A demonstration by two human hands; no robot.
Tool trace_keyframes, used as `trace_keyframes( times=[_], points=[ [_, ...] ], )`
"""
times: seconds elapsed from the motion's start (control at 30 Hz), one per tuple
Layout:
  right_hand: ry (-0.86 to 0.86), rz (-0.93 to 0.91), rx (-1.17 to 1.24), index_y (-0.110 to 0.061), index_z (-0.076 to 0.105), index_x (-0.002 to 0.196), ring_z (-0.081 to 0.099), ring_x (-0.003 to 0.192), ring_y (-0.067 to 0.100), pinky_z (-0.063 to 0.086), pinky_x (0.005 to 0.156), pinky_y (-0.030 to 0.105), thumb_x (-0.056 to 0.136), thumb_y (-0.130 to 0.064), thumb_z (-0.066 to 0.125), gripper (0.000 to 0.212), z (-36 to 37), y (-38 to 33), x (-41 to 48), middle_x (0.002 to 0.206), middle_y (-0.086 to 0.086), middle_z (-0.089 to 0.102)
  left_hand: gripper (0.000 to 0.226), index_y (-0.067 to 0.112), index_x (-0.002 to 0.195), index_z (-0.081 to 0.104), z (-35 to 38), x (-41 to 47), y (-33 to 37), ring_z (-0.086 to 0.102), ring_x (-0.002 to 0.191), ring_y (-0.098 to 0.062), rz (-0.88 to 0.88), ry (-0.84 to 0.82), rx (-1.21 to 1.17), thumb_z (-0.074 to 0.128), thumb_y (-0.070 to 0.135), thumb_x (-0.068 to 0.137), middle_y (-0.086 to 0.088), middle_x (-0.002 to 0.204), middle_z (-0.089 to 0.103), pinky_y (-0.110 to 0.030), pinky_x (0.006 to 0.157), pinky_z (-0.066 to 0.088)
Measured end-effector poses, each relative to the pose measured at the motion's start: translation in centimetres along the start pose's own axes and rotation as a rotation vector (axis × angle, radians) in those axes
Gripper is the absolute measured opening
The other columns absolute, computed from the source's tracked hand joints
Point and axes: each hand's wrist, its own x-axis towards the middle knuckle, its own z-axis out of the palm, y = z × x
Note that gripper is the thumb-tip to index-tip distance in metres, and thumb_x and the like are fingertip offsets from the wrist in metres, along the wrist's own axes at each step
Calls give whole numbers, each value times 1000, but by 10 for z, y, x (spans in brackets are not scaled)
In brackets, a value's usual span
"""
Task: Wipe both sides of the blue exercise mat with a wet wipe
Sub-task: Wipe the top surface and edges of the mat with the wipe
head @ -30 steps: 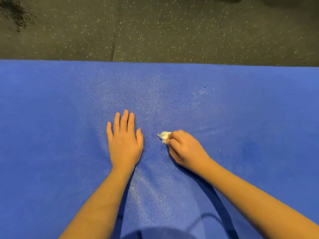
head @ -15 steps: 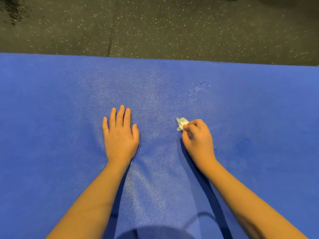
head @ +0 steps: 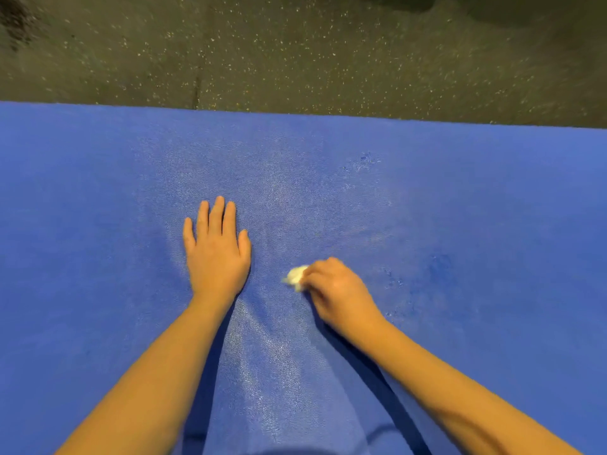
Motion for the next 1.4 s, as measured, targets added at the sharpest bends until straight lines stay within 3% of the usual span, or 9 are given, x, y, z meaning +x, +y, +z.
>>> trace_keyframes(
  times=[0.07,0.23,0.4,0.57,0.77,0.93,1.13,1.3,1.4],
  points=[
    [-147,-125,-75,-15,63,73,56,65,27,45,53,30,74,-11,57,8,-9,2,-1,73,2,62,55,7,143,44,-1,1,1,27,144,-32,2,-20,8,33,32,95,-11,153,37,-55,116,16],
    [37,245,-135,-8,68,85,54,62,33,47,46,37,65,5,65,24,-9,13,2,73,9,56,52,9,150,31,-10,-8,5,11,148,-29,-2,-143,2,41,28,102,-8,160,21,-52,118,6],
    [-326,-6,-21,-8,69,82,54,66,33,46,44,38,69,4,67,18,-11,-18,-25,76,11,54,56,10,147,38,-21,-70,5,19,147,-31,75,-234,-16,30,38,99,-8,158,27,-56,115,15],
    [-84,275,-140,-7,72,79,55,67,36,44,47,35,73,2,70,12,-20,-3,-28,78,12,58,59,10,143,44,-18,-95,-2,25,145,-30,107,-198,-24,27,39,95,-8,154,35,-56,115,18],
    [-339,10,-37,-16,73,83,57,73,30,40,50,28,77,-9,70,9,-24,-40,-62,82,6,61,56,12,146,41,-17,-96,1,22,146,-29,108,-187,-3,30,37,97,-7,156,32,-55,116,16],
    [-80,367,-150,-12,75,84,54,75,36,44,52,35,84,-8,63,13,-17,-29,-58,81,10,59,54,17,154,21,-23,-100,7,3,150,-24,74,-276,16,32,33,104,-1,163,11,-50,118,3],
    [-346,-23,70,-21,75,88,56,76,27,49,58,34,87,-26,58,17,-23,-70,-91,89,0,64,53,18,153,25,-23,-124,2,5,150,-24,140,-255,4,34,35,103,-1,162,14,-49,119,2],
    [-131,384,-70,-16,76,93,55,85,34,50,65,40,89,-22,63,15,-25,-42,-83,88,7,62,53,19,153,25,-22,-124,3,3,150,-23,143,-255,-16,32,35,104,-1,162,13,-49,119,-1],
    [-230,225,98,-19,76,90,58,80,32,49,66,34,85,-24,62,16,-25,-80,-98,87,6,64,53,19,153,24,-23,-124,3,3,150,-23,139,-260,0,31,36,104,0,162,12,-49,119,0]
  ],
)
